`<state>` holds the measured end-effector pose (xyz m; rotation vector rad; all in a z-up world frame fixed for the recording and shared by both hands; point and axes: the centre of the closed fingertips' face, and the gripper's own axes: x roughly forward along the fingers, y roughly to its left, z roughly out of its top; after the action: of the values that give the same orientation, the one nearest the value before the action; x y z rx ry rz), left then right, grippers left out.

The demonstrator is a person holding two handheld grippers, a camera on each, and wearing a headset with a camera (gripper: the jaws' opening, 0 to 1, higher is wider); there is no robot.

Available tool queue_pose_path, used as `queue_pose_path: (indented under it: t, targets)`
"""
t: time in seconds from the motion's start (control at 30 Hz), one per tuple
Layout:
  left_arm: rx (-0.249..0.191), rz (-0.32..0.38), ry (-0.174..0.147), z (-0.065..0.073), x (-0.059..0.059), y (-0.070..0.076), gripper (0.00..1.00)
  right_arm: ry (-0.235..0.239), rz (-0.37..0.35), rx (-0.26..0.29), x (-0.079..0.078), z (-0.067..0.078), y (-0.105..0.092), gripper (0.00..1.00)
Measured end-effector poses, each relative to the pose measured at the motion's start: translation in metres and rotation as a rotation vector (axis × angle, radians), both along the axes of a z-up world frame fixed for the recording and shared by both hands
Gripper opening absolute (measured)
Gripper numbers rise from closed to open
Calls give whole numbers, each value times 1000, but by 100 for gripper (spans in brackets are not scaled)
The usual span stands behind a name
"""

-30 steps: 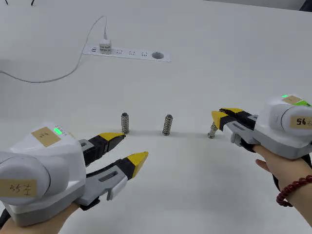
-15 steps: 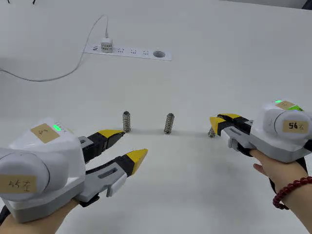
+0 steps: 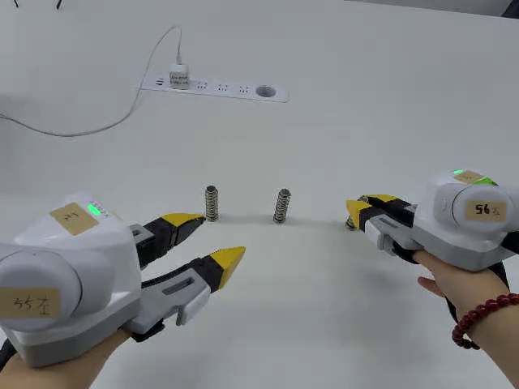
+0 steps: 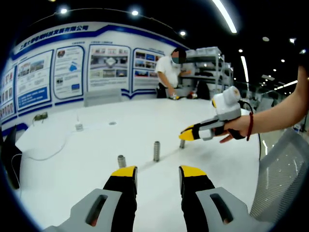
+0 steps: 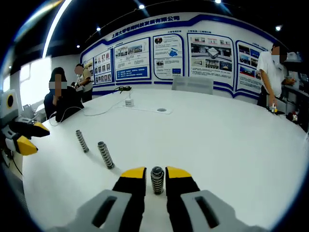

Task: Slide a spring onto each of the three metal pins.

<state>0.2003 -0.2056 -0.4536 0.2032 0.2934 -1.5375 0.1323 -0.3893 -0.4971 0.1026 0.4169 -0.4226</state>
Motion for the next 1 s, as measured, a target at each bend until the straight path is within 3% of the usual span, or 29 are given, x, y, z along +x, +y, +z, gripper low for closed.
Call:
queue_pose_path:
  t: [0.2,0.43,0.67,1.0]
  targets:
    - [0,4,-5,4,2,2,38,-12,18,-11,0,12,5,23]
    - [1,13,-13,8,7,5,42,-28,68,14,-3,25,20,30]
    - [11,32,-16,10,12,11,51,-12,117,9,-12,32,36,39]
    - [32,48,11,11,17,19,62,-19,157,32,-22,46,55,51]
